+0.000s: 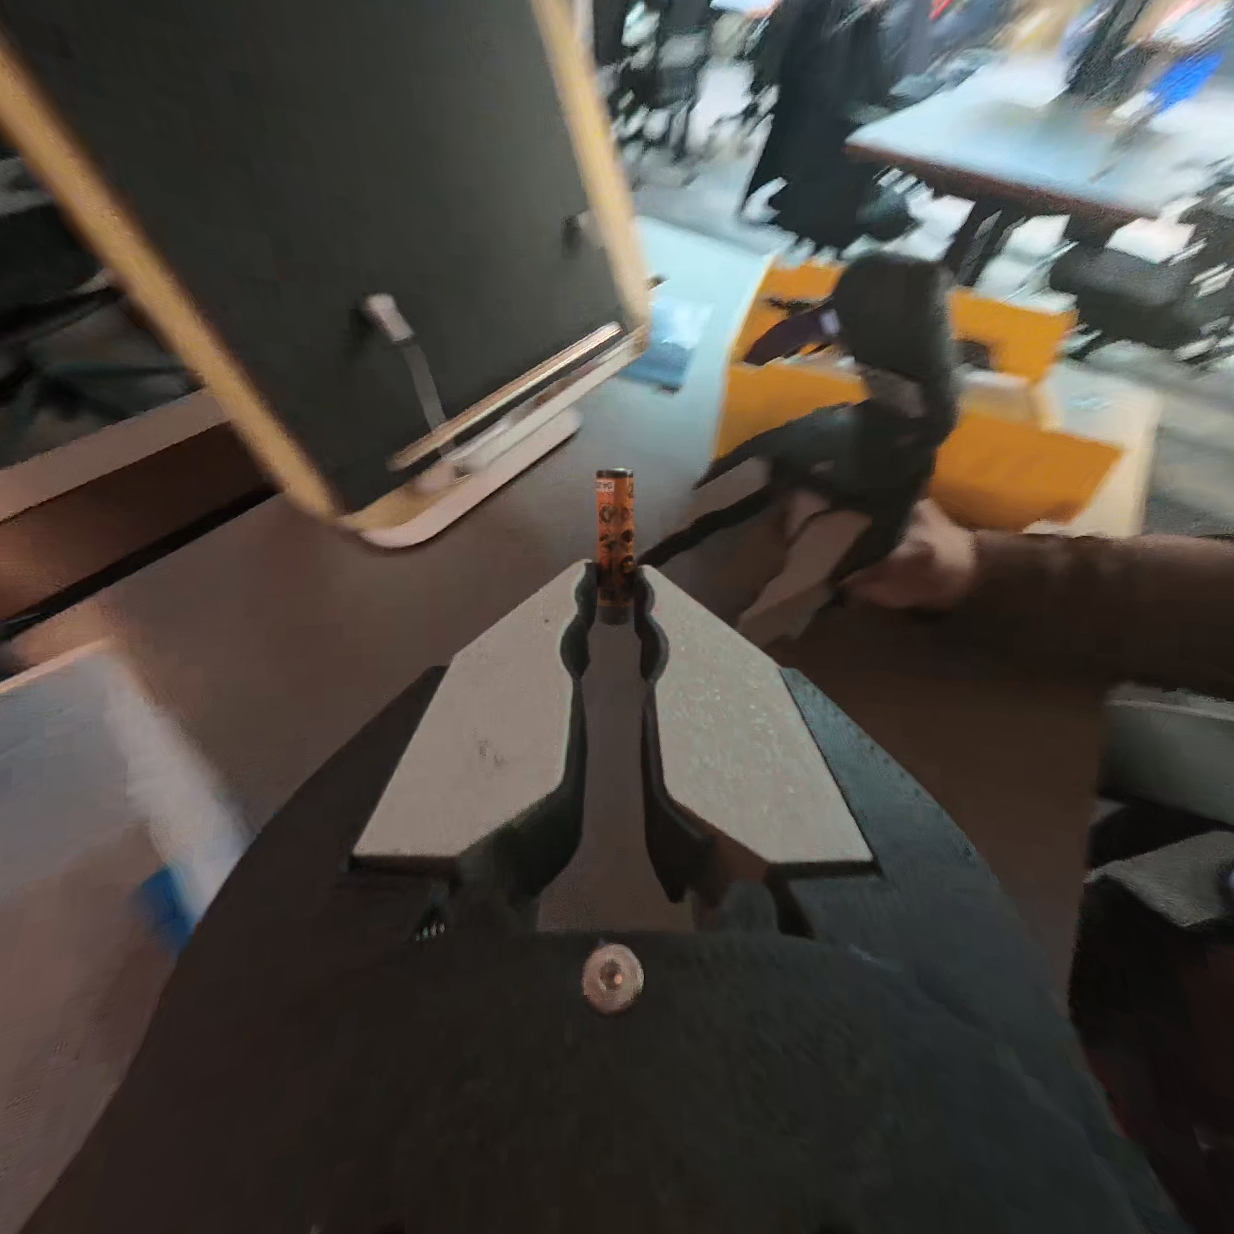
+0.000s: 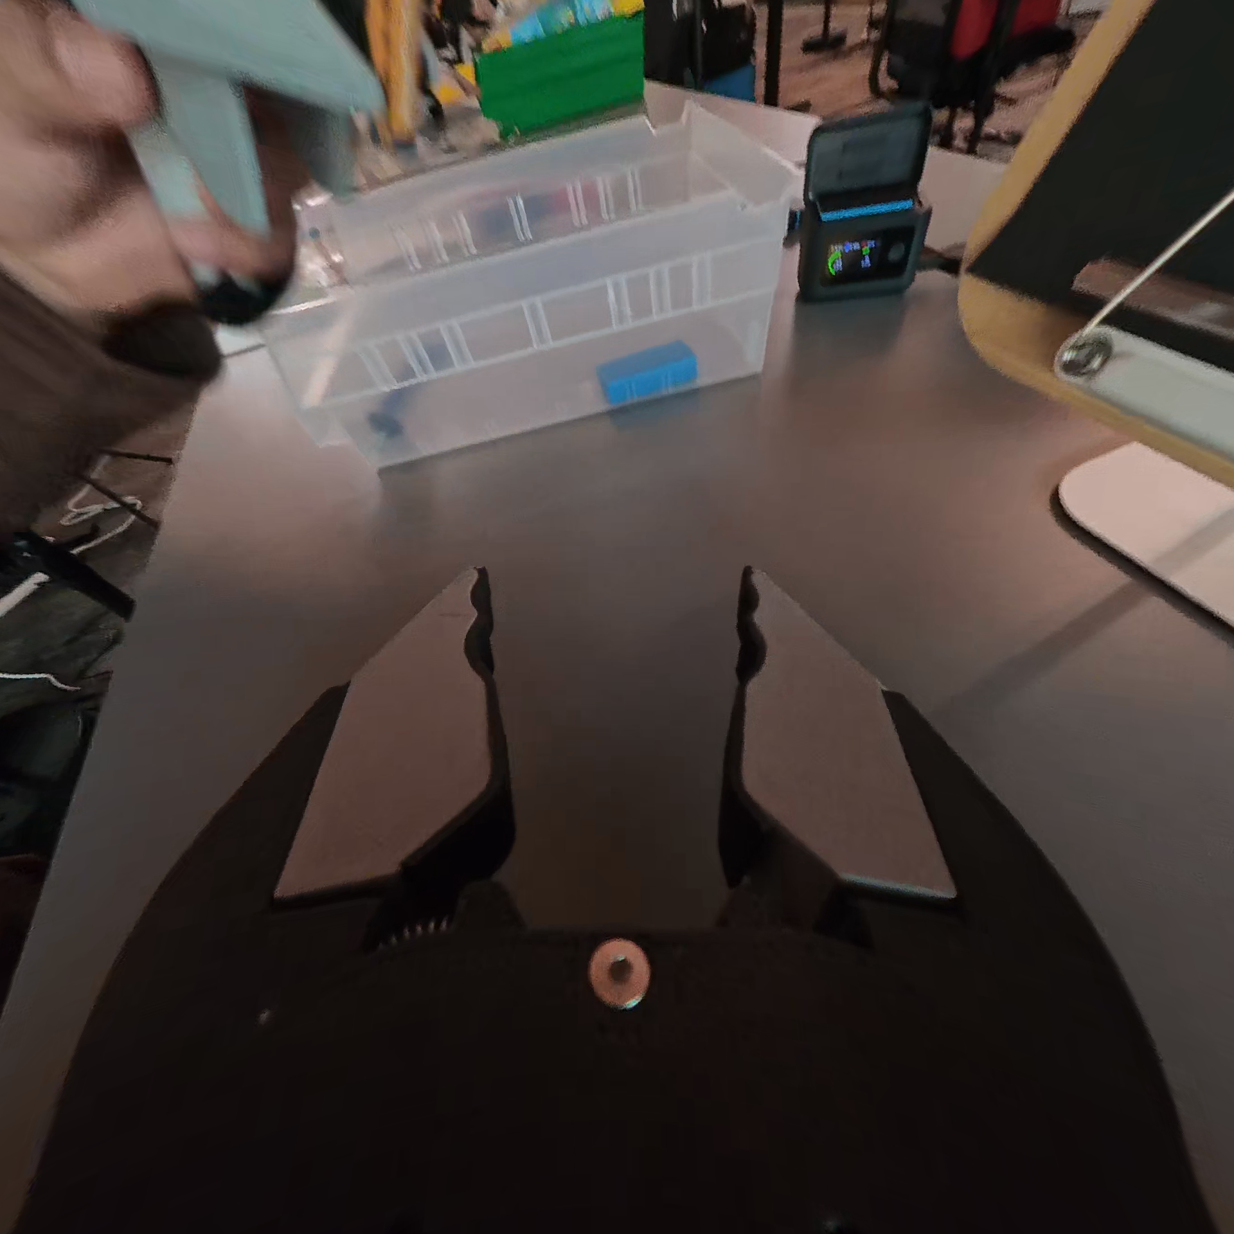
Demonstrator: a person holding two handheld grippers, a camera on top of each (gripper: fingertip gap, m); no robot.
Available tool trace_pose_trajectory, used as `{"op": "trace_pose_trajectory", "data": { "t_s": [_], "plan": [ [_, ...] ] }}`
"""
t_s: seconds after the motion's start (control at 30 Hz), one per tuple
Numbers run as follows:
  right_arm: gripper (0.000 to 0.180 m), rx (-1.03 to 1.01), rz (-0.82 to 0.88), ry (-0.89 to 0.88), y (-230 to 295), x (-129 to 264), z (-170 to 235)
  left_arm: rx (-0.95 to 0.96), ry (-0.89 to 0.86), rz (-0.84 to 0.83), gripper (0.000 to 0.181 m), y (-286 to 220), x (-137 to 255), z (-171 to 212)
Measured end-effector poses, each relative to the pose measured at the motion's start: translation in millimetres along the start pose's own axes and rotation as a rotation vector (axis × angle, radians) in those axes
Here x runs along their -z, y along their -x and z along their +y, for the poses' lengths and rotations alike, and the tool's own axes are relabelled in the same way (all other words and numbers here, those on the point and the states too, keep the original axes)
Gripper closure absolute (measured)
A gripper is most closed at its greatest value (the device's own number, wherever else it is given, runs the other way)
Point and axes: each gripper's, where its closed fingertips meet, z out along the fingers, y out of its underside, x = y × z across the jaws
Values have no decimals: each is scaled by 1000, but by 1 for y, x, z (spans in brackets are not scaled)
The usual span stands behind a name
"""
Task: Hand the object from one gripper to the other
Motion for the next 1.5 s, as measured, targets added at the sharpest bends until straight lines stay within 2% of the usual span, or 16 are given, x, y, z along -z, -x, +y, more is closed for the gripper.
{"op": "trace_pose_trajectory", "data": {
  "t_s": [0.17,0.23,0.3,0.4,0.53,0.73,0.87,0.93,1.13,1.33,1.37,1.5],
  "plan": [
    [107,98,-77,-32,10,14,-8,89,-159,236,173,-30,-65,24],
    [107,125,-48,-10,5,15,-3,150,-253,307,174,-28,-71,28],
    [107,124,-39,-2,1,15,-2,172,-254,363,174,-28,-68,26],
    [109,71,-78,-44,0,17,-9,92,-255,287,174,-14,-69,35],
    [118,9,-115,-116,-1,25,-20,152,-217,328,174,-17,-73,42],
    [133,-114,-193,-237,1,36,-35,111,-187,349,174,-33,-82,48],
    [146,-148,-228,-247,4,34,-36,108,-206,360,174,-39,-83,45],
    [146,-149,-247,-244,8,33,-36,111,-207,358,173,-39,-84,45],
    [173,-130,-205,-214,5,30,-32,125,-203,364,174,-42,-87,46],
    [173,-38,-145,-157,4,29,-26,159,-167,377,174,-43,-91,51],
    [173,-1,-116,-156,3,30,-27,169,-161,383,172,-43,-92,52],
    [173,165,5,-156,1,35,-32,262,-92,471,147,-50,-94,61]
  ]
}}
